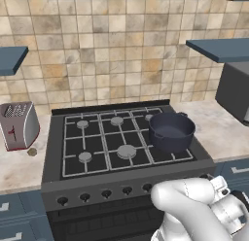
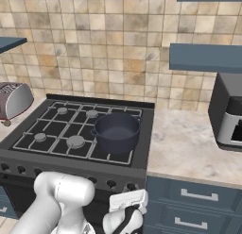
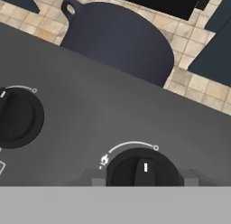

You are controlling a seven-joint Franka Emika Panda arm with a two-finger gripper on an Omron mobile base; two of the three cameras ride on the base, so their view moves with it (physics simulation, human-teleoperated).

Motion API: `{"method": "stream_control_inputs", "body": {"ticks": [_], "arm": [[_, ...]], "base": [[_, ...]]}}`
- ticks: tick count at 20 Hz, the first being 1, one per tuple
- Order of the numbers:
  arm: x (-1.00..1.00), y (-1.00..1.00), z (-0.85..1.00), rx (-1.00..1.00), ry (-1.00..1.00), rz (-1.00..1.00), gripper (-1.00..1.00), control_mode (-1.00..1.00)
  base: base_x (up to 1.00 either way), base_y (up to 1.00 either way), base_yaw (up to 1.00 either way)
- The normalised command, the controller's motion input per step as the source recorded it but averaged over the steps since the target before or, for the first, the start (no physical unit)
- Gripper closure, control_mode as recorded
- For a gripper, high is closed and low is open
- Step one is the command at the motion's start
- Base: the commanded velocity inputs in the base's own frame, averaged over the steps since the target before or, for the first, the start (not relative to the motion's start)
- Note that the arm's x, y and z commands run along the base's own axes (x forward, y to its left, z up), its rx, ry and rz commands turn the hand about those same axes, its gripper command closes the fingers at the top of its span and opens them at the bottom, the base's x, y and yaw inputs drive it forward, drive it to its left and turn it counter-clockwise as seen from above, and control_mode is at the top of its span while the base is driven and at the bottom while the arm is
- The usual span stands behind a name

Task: Turn on the burner for the pot on the stove. Wait thirty seconds for the pot to heat up. Then add the garlic to the pot.

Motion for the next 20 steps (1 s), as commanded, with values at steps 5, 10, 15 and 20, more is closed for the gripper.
{"method": "stream_control_inputs", "body": {"ticks": [5,10,15,20], "arm": [[-0.02,0.0,-0.5,-0.26,-0.03,0.21,1.0,-1.0],[-0.14,0.0,-0.27,-0.23,-0.06,0.24,1.0,-1.0],[-0.6,-0.01,0.26,-0.05,-0.04,0.09,1.0,-1.0],[-0.95,-0.17,0.66,0.04,0.01,-0.08,1.0,-1.0]], "base": [[0.0,0.0,0.0],[0.0,0.0,0.0],[0.0,0.0,0.0],[0.0,0.0,0.0]]}}
